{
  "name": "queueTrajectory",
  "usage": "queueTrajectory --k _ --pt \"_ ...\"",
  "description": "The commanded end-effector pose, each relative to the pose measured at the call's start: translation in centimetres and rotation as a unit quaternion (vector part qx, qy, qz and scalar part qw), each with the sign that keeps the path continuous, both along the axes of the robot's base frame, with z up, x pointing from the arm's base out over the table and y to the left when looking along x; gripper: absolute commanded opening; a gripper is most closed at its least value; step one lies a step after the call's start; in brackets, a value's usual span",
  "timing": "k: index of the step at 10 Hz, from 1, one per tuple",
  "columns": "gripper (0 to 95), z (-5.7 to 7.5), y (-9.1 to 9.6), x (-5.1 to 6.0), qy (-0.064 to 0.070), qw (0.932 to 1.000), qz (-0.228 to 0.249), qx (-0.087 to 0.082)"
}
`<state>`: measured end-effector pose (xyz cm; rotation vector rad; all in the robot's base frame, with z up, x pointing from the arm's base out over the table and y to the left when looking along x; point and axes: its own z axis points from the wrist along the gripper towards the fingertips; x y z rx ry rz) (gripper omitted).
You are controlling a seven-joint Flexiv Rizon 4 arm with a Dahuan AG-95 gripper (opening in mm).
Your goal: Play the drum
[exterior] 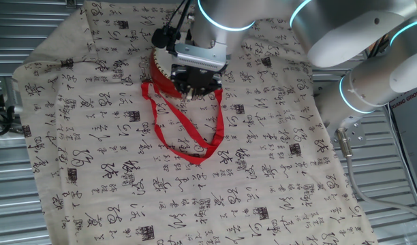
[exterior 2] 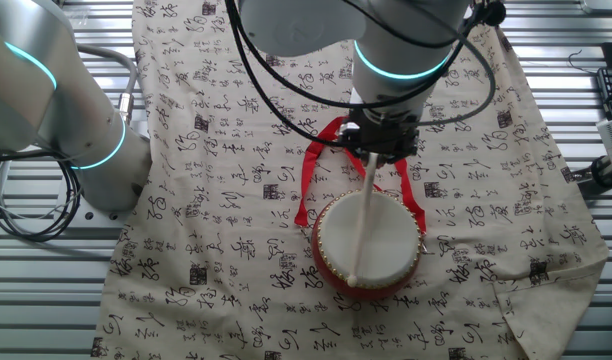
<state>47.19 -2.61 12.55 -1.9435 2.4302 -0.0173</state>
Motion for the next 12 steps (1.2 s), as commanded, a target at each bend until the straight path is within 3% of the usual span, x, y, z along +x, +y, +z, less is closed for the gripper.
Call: queueTrajectory --k 1,9,12 --pt "0.0 0.5 0.8 0.3 0.001 0.9999 -0.006 -0.011" --pt "0.0 1.3 3.2 1.5 0.010 0.9994 -0.026 -0.022" --pt "0.0 1.5 3.4 1.6 0.003 0.9994 -0.031 -0.013"
